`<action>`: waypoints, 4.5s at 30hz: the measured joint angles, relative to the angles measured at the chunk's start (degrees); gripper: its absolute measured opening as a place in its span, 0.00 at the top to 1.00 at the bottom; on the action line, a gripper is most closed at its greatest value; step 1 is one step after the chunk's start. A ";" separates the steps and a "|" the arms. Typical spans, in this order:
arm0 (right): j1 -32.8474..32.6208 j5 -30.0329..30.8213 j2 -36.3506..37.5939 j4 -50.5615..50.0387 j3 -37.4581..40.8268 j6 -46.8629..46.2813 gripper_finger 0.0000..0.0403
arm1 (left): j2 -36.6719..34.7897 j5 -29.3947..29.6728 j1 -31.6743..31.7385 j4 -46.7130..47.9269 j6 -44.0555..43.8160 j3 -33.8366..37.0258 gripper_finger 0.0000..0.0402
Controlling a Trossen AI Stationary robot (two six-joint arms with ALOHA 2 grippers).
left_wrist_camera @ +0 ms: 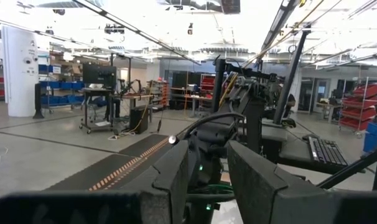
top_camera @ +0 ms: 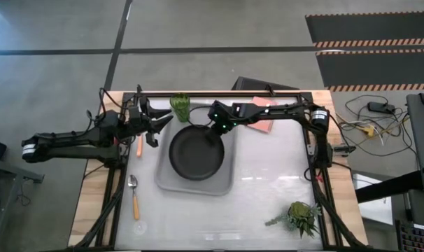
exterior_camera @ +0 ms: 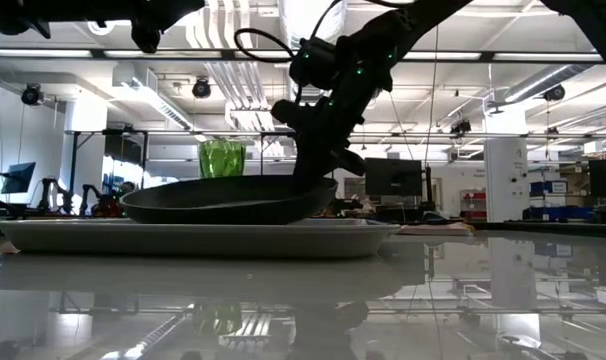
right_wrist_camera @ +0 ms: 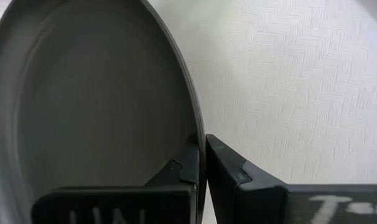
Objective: Pick and place plate/cup/fork/spoon on tray
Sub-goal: Put the black plate on the gray serving tray to the left of the green cup, then put the yellow fork on the gray serving tray to the right of the black plate
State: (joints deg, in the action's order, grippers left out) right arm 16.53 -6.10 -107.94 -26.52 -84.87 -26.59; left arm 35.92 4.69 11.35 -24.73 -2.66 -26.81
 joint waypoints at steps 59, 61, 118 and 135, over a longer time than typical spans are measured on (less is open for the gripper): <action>-7.25 4.21 8.01 -14.91 5.74 11.76 0.97 | -0.33 0.00 -0.04 0.39 -1.34 0.00 0.77; -8.50 3.92 7.48 -15.03 6.38 12.13 0.98 | -0.33 0.00 -0.04 0.39 -1.55 0.00 0.77; -14.14 0.12 16.97 5.88 16.08 23.54 0.98 | 0.11 -0.15 -1.44 1.88 -15.41 5.71 0.77; -15.93 -0.14 43.87 35.00 41.81 31.15 0.98 | 4.37 11.47 -5.57 64.85 -64.78 -0.67 0.77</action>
State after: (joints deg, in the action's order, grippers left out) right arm 0.60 -6.24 -64.07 8.47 -43.06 4.56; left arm 40.29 16.16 5.78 40.11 -67.44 -27.47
